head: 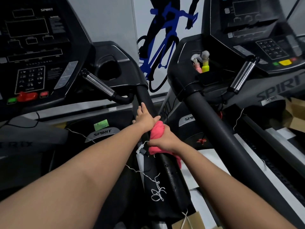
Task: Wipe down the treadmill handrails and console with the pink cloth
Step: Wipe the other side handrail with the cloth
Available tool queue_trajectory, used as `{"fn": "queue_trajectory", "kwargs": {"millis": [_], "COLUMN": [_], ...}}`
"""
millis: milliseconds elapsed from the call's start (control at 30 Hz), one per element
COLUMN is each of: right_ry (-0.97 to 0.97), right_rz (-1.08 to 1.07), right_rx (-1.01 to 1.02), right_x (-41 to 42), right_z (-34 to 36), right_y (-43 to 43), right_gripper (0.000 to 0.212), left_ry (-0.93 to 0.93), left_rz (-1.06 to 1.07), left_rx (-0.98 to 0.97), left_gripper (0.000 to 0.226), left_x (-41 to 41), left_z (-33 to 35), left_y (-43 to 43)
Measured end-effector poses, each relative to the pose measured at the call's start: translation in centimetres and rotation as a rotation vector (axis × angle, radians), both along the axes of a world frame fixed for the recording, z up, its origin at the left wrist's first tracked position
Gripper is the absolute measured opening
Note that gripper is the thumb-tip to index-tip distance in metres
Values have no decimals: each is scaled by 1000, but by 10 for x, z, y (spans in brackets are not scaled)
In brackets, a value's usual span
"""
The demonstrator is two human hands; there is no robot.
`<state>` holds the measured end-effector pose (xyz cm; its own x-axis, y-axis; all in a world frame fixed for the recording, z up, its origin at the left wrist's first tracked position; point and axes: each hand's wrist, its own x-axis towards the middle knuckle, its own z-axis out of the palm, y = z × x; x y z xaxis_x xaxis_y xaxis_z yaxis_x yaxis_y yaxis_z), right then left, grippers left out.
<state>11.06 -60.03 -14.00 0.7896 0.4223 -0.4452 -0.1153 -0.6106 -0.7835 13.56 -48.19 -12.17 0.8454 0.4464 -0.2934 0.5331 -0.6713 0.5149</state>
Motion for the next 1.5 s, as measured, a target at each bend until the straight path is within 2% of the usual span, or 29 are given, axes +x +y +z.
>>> {"fn": "queue_trajectory", "kwargs": {"millis": [100,267,333,400,467,567,633,700,767,833,900,933,1000,1067,1133,1167,1267,1433,1500], "right_ry": [77,392,413,312,106,-190,-275,-233,-76,158,374,491,678,709,666,623,331,-156,-379], "right_rz": [-76,-24,-53,-112,-167,-95,-35,-3,-43,-88,-126,-151,-182,-188,-133,-85,8,-11,-27], "right_rx": [120,210,173,57,-97,-429,-484,-352,-23,328,541,607,681,710,606,491,50,-420,-668], "right_x": [3,5,6,3,-5,-27,-26,-13,0,7,8,5,0,-2,-1,0,7,-16,-30], "right_z": [-12,-16,-15,-9,-5,-1,-5,-6,-4,-6,-13,-15,-27,-34,-30,-23,-3,9,1], "right_y": [-5,-21,-20,-13,1,23,28,17,2,-10,-17,-20,-24,-27,-30,-30,-23,21,42], "right_gripper": [93,81,89,97,89,104,111,109,98,74,41,34,40,38,40,44,85,99,96], "left_ry": [-5,-31,-30,-46,-64,-76,-76,-74,-77,-72,-38,-20,-6,-13,-28,-35,-42,-37,-10], "left_rz": [-39,-162,-188,-197,-202,-216,-216,-215,-216,-210,-204,-201,-195,-195,-196,-195,-218,-255,-311], "left_rx": [67,3,-10,-29,-50,-40,-37,-21,-3,-14,-15,-10,-11,-17,-15,-10,47,140,206], "left_gripper": [96,95,90,87,87,88,88,89,89,88,88,88,89,88,89,89,89,91,88], "left_x": [-1,-3,-7,-9,-9,-9,-9,-9,-7,-5,-4,-3,-3,-4,-5,-5,-4,-3,-2], "left_z": [4,8,10,9,9,8,8,7,8,8,9,9,9,8,6,5,6,13,18], "left_y": [8,30,37,41,41,41,41,41,40,39,38,38,38,40,42,43,46,52,53]}}
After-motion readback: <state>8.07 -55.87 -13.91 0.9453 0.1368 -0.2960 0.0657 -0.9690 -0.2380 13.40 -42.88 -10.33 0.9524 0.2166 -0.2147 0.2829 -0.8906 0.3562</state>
